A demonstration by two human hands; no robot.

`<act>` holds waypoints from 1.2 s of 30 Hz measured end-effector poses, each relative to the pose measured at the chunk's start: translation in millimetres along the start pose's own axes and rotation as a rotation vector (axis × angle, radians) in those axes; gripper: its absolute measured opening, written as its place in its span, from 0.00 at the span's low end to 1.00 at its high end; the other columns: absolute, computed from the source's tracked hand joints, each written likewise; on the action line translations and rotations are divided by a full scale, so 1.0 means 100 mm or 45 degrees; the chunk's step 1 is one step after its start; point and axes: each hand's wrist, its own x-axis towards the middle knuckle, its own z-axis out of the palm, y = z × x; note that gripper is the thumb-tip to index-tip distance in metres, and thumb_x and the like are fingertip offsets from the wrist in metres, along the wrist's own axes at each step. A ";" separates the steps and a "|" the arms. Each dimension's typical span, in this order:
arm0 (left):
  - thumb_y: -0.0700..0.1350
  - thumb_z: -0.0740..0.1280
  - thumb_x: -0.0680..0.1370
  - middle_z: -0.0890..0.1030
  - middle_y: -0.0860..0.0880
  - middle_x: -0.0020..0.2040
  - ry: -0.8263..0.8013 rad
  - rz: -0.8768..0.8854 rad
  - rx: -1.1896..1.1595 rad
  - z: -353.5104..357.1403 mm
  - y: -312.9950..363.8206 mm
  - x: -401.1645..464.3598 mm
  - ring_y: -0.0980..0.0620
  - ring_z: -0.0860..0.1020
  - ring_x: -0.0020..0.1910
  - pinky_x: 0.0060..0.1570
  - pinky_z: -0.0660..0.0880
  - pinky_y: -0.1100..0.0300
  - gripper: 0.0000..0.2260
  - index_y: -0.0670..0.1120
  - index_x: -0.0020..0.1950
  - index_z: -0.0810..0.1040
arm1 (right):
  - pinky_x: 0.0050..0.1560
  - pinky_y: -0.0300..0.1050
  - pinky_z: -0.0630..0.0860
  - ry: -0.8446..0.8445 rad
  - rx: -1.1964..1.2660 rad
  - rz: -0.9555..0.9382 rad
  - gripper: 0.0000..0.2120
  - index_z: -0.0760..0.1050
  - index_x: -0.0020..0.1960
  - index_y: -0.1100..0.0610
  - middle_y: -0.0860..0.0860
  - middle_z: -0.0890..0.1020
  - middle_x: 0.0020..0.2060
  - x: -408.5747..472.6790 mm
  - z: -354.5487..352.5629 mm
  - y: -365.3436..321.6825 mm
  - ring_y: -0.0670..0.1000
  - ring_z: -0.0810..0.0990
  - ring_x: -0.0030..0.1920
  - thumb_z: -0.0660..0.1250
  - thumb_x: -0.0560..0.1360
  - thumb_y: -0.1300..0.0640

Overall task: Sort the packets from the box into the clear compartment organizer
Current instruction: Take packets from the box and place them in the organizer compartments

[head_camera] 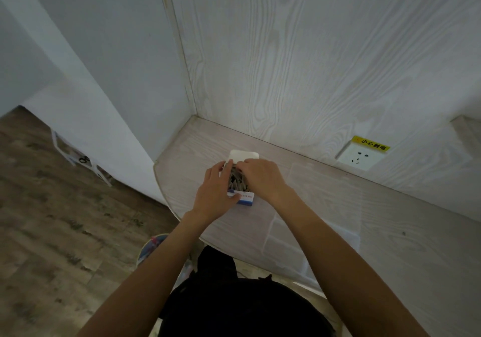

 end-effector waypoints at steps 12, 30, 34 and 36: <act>0.52 0.73 0.71 0.60 0.41 0.72 0.093 0.033 -0.106 -0.18 -0.01 0.00 0.41 0.56 0.71 0.65 0.65 0.46 0.37 0.46 0.74 0.60 | 0.32 0.37 0.78 0.793 0.971 0.598 0.04 0.76 0.50 0.59 0.50 0.80 0.40 -0.36 -0.25 0.30 0.47 0.80 0.37 0.63 0.78 0.60; 0.40 0.69 0.75 0.81 0.45 0.41 -1.064 0.023 -0.742 0.21 1.18 -0.13 0.50 0.81 0.42 0.43 0.78 0.59 0.05 0.43 0.50 0.78 | 0.26 0.33 0.72 0.505 1.402 0.845 0.08 0.77 0.51 0.55 0.53 0.80 0.35 -1.84 -0.08 0.41 0.42 0.75 0.26 0.71 0.72 0.60; 0.38 0.67 0.76 0.82 0.51 0.37 -1.016 -0.243 -1.057 0.36 1.17 -0.26 0.58 0.81 0.34 0.38 0.79 0.64 0.03 0.43 0.48 0.78 | 0.30 0.35 0.73 0.526 1.642 0.953 0.14 0.76 0.56 0.57 0.52 0.82 0.37 -1.99 0.03 0.42 0.44 0.76 0.28 0.72 0.72 0.62; 0.39 0.67 0.75 0.83 0.51 0.37 -1.002 -0.331 -1.113 0.42 1.14 -0.31 0.57 0.82 0.35 0.38 0.79 0.64 0.02 0.45 0.46 0.79 | 0.32 0.35 0.74 0.473 1.693 0.980 0.14 0.76 0.57 0.58 0.52 0.83 0.39 -2.04 0.11 0.43 0.43 0.77 0.30 0.71 0.72 0.63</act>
